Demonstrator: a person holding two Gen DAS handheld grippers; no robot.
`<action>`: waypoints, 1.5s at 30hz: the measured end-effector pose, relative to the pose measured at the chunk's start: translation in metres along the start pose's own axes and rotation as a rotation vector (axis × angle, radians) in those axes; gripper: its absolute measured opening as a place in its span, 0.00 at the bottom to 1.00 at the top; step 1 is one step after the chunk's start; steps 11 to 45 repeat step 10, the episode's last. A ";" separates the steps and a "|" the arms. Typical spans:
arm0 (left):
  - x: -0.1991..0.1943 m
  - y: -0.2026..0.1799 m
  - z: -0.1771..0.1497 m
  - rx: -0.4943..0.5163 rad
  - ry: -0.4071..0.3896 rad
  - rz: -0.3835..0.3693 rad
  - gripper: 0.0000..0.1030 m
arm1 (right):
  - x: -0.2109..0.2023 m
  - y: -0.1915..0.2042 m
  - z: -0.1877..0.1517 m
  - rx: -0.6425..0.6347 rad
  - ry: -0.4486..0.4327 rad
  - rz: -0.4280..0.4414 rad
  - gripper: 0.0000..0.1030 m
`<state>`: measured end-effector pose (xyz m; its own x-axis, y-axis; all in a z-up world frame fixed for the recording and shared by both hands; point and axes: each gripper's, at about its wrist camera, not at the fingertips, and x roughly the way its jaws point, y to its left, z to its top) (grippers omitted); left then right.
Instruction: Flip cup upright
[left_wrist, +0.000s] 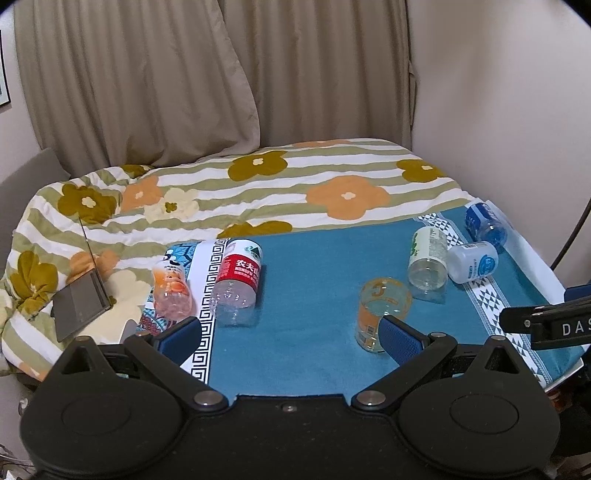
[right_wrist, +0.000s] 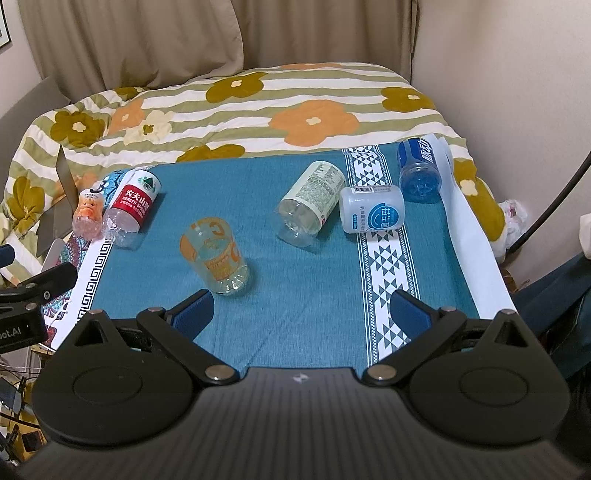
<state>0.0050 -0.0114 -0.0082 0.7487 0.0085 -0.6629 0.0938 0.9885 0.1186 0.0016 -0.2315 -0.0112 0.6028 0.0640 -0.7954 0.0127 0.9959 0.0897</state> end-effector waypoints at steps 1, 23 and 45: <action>0.001 0.001 0.000 -0.001 0.000 0.003 1.00 | 0.000 0.000 0.000 0.000 0.000 0.001 1.00; 0.001 0.004 -0.001 -0.010 -0.007 0.020 1.00 | 0.001 0.003 -0.002 -0.001 -0.003 0.013 1.00; 0.001 0.004 -0.001 -0.010 -0.007 0.020 1.00 | 0.001 0.003 -0.002 -0.001 -0.003 0.013 1.00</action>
